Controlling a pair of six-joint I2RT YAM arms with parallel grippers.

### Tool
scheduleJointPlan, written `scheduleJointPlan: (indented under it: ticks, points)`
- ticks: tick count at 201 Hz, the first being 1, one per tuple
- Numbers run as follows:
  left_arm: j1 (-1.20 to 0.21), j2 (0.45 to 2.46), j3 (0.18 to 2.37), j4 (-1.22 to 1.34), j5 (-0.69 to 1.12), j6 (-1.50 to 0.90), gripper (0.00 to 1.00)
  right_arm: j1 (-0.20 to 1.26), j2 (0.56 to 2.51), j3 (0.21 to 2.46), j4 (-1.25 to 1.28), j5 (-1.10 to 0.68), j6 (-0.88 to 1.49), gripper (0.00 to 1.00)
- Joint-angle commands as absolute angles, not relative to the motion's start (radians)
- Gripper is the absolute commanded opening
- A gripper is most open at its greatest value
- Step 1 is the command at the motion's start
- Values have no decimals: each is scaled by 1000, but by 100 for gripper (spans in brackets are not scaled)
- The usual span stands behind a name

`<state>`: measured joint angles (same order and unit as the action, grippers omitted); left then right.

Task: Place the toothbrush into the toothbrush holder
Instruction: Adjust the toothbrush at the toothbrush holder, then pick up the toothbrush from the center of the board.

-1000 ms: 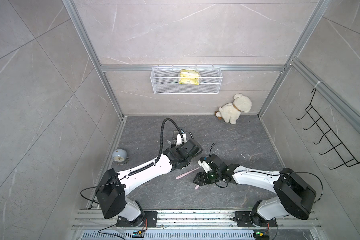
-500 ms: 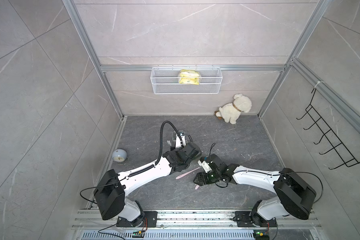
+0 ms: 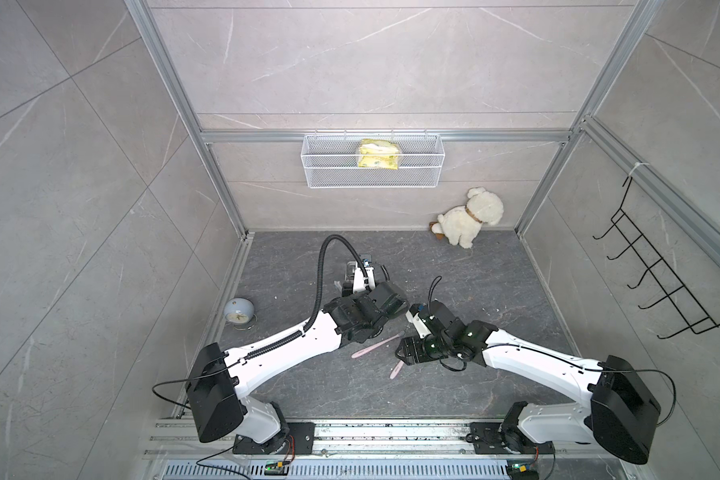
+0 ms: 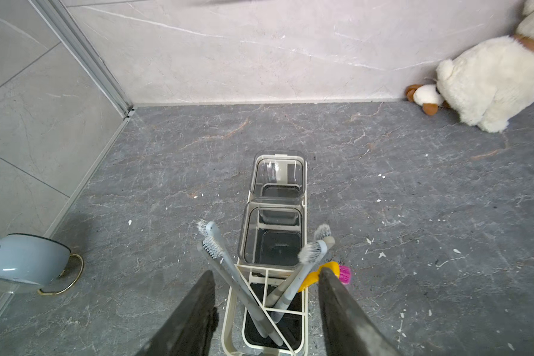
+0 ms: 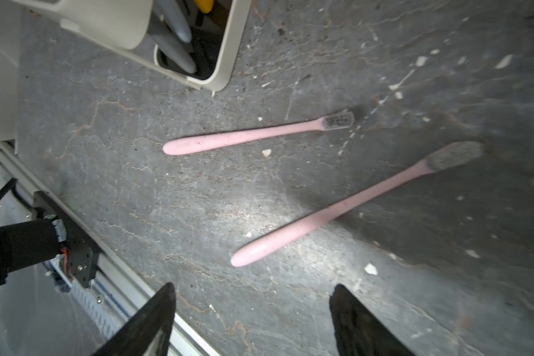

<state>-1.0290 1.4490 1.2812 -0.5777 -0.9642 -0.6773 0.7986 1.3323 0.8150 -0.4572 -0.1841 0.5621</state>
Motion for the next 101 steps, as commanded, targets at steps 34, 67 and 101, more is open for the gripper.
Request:
scheduleJointPlan:
  ticks: [34, 67, 101]
  points:
    - [-1076, 1383, 1373, -757, -1013, -746, 61, 804, 1488, 858, -586, -116, 637, 84]
    - [-1116, 1348, 1363, -812, -988, -817, 61, 804, 1620, 901, -546, -88, 616, 85]
    - [-1152, 1380, 1380, -900, -991, -886, 61, 802, 1714, 945, -566, -38, 560, 85]
